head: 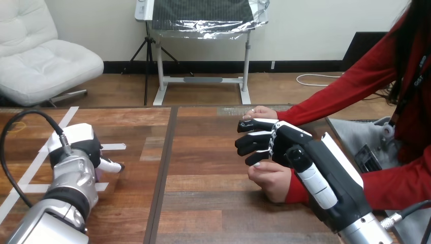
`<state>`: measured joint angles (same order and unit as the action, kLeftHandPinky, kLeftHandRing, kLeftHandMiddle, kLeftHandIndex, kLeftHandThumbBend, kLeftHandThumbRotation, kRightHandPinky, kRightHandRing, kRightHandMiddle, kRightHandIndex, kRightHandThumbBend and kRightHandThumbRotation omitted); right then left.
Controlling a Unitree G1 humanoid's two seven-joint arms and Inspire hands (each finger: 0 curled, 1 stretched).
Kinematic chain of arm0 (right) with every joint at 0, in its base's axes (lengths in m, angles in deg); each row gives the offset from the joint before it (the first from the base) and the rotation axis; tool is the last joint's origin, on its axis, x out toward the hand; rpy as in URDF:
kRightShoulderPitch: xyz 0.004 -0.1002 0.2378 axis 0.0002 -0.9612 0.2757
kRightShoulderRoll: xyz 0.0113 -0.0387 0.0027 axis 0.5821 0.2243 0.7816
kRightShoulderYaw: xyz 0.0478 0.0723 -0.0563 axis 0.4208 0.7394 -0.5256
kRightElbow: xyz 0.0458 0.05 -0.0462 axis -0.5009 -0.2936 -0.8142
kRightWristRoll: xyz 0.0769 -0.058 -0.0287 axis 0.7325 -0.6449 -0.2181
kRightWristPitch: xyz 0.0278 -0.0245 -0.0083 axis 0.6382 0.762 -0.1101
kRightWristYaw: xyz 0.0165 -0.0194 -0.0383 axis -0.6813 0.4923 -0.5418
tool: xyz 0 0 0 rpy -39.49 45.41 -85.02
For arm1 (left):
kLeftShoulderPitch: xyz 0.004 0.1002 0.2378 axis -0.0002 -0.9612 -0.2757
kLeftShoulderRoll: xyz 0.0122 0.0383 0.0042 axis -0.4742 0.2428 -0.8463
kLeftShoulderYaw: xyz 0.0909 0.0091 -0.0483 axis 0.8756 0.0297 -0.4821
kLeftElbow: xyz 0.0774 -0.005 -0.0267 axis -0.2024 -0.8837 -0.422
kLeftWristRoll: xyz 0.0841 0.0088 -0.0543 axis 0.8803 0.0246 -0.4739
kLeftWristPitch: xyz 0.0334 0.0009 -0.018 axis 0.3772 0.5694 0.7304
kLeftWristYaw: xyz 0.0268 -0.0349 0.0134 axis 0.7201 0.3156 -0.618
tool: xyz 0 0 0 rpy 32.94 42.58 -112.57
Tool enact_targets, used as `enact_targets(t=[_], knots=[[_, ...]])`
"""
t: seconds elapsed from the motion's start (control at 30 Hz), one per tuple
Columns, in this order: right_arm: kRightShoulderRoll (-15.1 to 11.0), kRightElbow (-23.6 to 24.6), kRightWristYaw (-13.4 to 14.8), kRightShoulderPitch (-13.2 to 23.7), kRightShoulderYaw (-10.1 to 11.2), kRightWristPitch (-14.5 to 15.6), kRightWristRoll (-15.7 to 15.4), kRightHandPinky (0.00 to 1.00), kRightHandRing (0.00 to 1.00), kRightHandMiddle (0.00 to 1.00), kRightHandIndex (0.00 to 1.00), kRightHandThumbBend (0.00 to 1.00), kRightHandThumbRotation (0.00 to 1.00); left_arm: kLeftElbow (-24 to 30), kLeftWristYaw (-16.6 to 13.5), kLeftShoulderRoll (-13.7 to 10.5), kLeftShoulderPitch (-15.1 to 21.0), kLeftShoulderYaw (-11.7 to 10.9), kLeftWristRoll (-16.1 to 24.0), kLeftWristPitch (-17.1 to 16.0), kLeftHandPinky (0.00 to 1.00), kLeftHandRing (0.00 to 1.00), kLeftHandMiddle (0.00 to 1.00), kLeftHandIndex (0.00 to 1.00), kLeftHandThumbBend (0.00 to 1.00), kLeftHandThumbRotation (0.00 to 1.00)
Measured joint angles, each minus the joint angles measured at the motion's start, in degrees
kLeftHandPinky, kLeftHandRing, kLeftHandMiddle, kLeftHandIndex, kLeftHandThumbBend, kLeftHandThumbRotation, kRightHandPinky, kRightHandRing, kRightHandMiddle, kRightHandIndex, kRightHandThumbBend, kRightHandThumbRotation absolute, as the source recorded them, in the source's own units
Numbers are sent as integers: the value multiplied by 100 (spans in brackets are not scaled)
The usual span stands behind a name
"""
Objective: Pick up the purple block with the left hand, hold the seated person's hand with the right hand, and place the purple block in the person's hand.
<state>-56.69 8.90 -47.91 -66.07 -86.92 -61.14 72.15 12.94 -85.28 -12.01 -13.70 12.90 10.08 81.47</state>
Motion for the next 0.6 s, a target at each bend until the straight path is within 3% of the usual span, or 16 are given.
enact_targets(t=[0.6], knots=[[0,27,0,0,0,0,-1,59,67,68,74,88,94,8,-47,9,46,-274,-320,-185,69,76,78,76,69,35]])
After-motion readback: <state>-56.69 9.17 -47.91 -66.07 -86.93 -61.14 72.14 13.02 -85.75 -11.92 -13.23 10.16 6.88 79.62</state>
